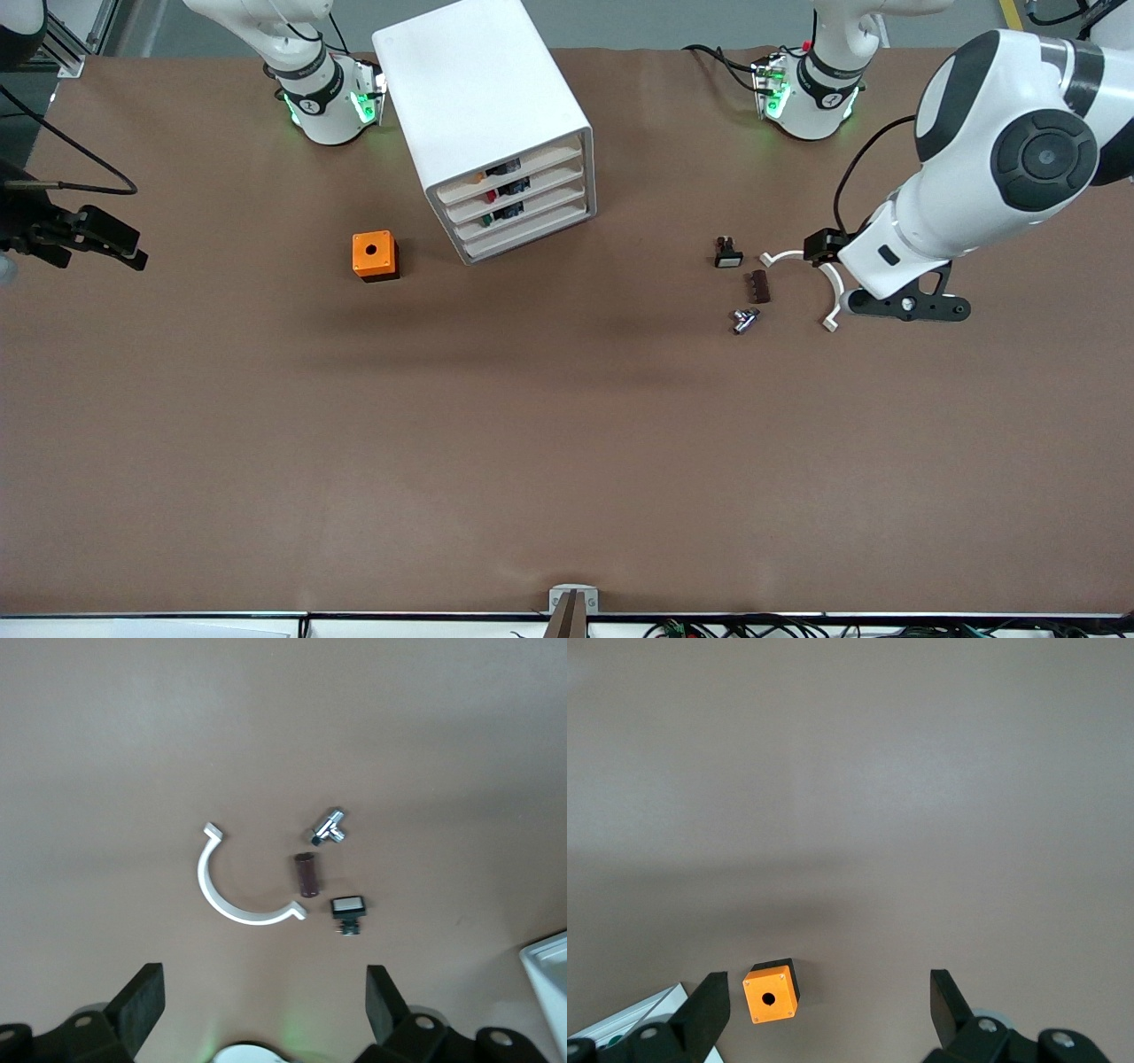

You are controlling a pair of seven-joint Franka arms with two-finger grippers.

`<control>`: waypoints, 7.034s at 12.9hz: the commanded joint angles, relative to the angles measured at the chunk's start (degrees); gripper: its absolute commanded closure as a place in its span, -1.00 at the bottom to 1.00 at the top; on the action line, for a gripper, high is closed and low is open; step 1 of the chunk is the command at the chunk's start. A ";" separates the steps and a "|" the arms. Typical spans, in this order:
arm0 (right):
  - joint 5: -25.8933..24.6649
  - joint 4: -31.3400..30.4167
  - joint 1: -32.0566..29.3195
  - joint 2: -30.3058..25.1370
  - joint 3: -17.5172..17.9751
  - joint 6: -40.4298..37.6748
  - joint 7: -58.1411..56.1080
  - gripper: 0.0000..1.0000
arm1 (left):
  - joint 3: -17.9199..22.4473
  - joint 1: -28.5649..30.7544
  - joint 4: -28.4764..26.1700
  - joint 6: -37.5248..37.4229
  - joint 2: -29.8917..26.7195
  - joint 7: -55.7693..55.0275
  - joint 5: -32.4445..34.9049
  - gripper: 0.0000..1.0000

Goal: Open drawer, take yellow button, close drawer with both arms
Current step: 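Move the left gripper to the white cabinet's drawer handle, then close the left gripper on the drawer handle, then pull the drawer open with the left gripper while the right gripper reaches, then reach the right gripper into the drawer while the left gripper withdraws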

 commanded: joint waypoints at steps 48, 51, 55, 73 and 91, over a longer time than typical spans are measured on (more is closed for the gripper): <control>-0.60 -4.22 0.00 -2.99 -0.25 2.45 -0.58 -1.00 | -2.78 -21.68 10.24 -0.54 32.90 -129.31 -52.12 1.00; -0.07 -3.78 -0.43 -2.64 -0.33 2.54 -0.67 -1.00 | -2.51 -17.11 12.78 -0.54 33.25 -128.88 -51.94 0.99; -1.56 -3.70 -0.44 -2.64 -0.16 3.06 -1.37 -1.00 | -1.82 -14.90 13.58 0.16 33.51 -123.43 -51.94 0.81; 8.36 -6.06 27.05 4.92 2.30 2.78 81.48 -0.95 | -1.63 2.24 16.74 -0.19 26.49 -96.20 -22.96 -0.99; 7.14 -16.44 46.32 9.84 2.30 25.30 108.05 -0.91 | -2.07 0.93 16.39 0.69 25.51 -67.18 -9.14 -0.99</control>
